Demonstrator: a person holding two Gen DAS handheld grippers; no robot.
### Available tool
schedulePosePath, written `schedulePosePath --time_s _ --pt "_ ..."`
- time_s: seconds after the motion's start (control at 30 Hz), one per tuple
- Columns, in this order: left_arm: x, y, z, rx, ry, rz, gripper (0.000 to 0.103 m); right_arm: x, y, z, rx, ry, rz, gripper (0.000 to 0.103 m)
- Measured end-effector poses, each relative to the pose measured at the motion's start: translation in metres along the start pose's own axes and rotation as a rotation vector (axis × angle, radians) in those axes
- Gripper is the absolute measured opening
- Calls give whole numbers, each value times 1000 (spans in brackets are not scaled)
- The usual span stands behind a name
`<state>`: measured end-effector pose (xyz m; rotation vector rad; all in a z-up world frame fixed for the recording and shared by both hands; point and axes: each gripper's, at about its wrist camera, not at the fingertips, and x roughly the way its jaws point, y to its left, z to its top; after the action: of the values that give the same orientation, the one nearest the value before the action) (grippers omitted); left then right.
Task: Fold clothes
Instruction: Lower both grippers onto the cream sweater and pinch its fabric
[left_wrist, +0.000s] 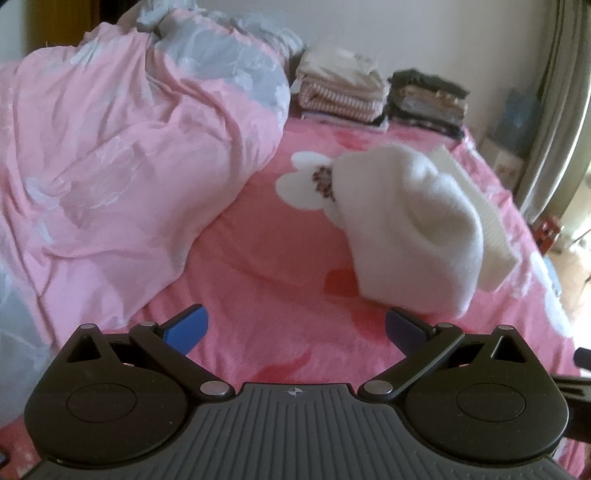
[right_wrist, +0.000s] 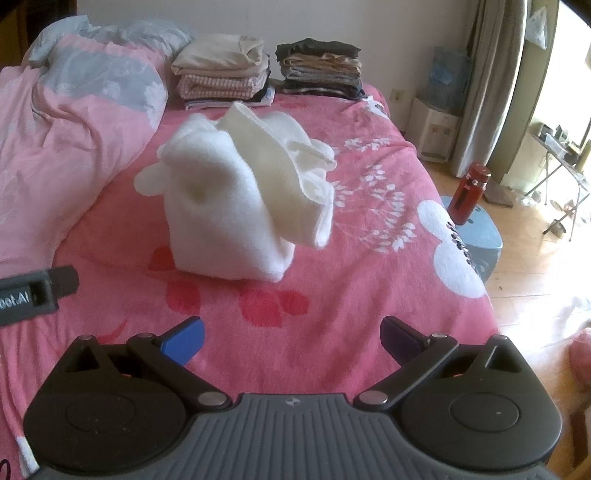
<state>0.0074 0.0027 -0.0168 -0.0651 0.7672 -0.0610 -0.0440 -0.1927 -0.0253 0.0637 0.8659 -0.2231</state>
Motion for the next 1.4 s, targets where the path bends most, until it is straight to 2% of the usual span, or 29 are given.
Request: schedulePosePath --time_s 0.2,0.3,0.5,0.67,0.73,0.9,1.0,1.1,1.27,1.4 --pt "13 -1 8 -11 -48 -75 103 11 -11 6 1 -56 22 103" --pt "24 -5 14 -12 -71 -129 103 16 -22 13 -5 -129 48 103" --pt "48 -15 34 -26 -121 -258 103 26 -50 39 -24 -339 110 103" --pt "75 -33 58 -3 -140 -343 103 52 -69 78 -33 -439 183 103" --pt "88 -40 64 9 -140 -357 103 67 -75 98 -6 -436 244 103" --pt "120 -38 60 -41 -70 -384 103 110 -71 135 20 -357 430 103" --pt "130 -31 52 -75 -44 -387 103 135 -57 137 -16 -310 460 102" --pt "133 -21 46 -108 -20 -394 103 158 -51 132 -16 -233 495 96" --pt "138 -10 40 -128 15 -433 103 170 -68 117 115 -141 609 82" --pt "152 -5 38 -180 64 -493 103 175 -74 118 162 -92 663 79"
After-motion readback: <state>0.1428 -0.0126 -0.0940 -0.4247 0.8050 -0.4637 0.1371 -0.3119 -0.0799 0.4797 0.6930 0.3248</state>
